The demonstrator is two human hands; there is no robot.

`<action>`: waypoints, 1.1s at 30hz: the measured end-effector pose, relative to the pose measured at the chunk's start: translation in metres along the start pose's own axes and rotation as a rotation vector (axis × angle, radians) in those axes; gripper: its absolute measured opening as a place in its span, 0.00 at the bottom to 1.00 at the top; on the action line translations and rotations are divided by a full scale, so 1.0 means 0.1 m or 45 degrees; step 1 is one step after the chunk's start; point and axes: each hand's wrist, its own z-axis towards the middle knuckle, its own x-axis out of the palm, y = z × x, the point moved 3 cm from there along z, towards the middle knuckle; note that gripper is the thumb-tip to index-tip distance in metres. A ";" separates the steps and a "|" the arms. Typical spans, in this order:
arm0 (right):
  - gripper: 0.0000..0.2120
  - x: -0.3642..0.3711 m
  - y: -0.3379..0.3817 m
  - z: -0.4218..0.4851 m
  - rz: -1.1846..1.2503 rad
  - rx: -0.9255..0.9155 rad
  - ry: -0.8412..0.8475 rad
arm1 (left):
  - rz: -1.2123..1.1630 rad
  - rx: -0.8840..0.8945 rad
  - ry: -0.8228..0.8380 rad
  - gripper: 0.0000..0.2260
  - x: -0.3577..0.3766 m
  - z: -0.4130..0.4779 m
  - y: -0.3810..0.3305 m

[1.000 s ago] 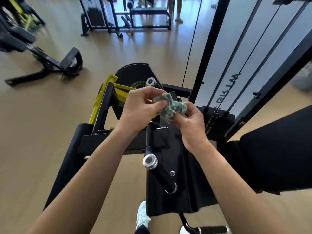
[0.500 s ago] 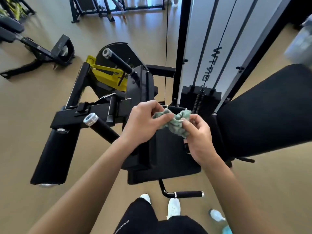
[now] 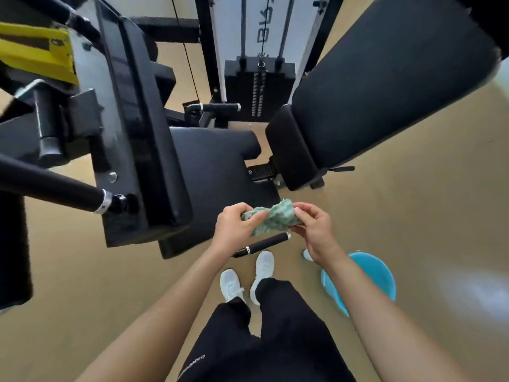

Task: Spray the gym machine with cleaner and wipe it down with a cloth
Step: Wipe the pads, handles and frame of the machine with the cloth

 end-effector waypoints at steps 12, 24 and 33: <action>0.11 -0.30 -1.82 0.83 -0.349 0.467 0.062 | 0.298 -0.326 -0.019 0.10 1.04 0.73 1.52; 0.09 -0.05 -2.61 1.07 0.167 0.931 -0.020 | 1.037 -0.009 -0.167 0.04 1.36 1.09 1.98; 0.17 0.27 -2.69 1.06 0.896 1.090 0.114 | 0.922 -0.095 0.382 0.13 1.59 1.21 1.99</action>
